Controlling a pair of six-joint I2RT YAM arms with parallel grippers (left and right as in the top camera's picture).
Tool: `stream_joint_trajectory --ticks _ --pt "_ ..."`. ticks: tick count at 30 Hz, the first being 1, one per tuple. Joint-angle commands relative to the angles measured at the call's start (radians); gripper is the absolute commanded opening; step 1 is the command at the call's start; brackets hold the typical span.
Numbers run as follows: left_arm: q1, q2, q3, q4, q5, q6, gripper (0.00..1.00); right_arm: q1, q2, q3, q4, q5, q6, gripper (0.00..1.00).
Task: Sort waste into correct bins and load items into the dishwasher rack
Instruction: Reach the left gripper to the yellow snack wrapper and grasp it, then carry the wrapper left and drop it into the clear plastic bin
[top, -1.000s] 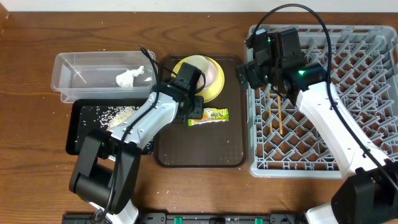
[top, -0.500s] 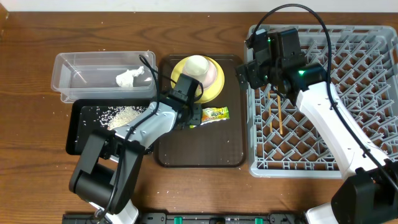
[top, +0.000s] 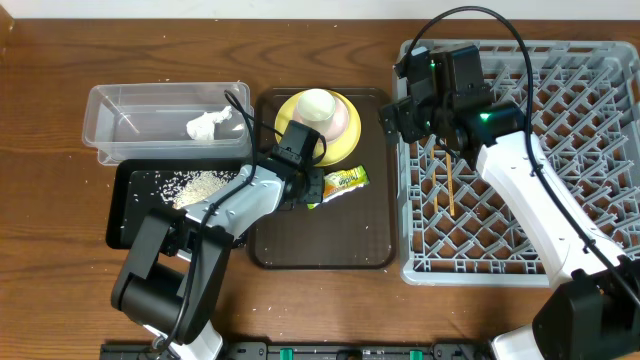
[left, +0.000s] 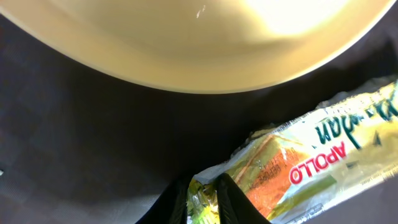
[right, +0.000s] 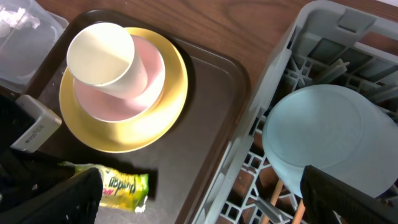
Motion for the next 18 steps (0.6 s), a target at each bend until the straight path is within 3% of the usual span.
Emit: stream_joint_trajectory --ticks 1,6,18 --pt "-0.003 0.009 -0.007 -0.002 -0.005 0.005 0.15 0.004 0.008 0.003 0.003 0.002 -0.012 0.99" --pt "-0.003 -0.014 -0.007 -0.023 -0.001 0.005 0.06 0.004 0.008 0.003 0.003 0.002 -0.012 0.99" --pt "0.01 -0.315 -0.006 -0.058 -0.037 0.002 0.06 0.004 0.008 0.003 0.003 0.002 -0.012 0.99"
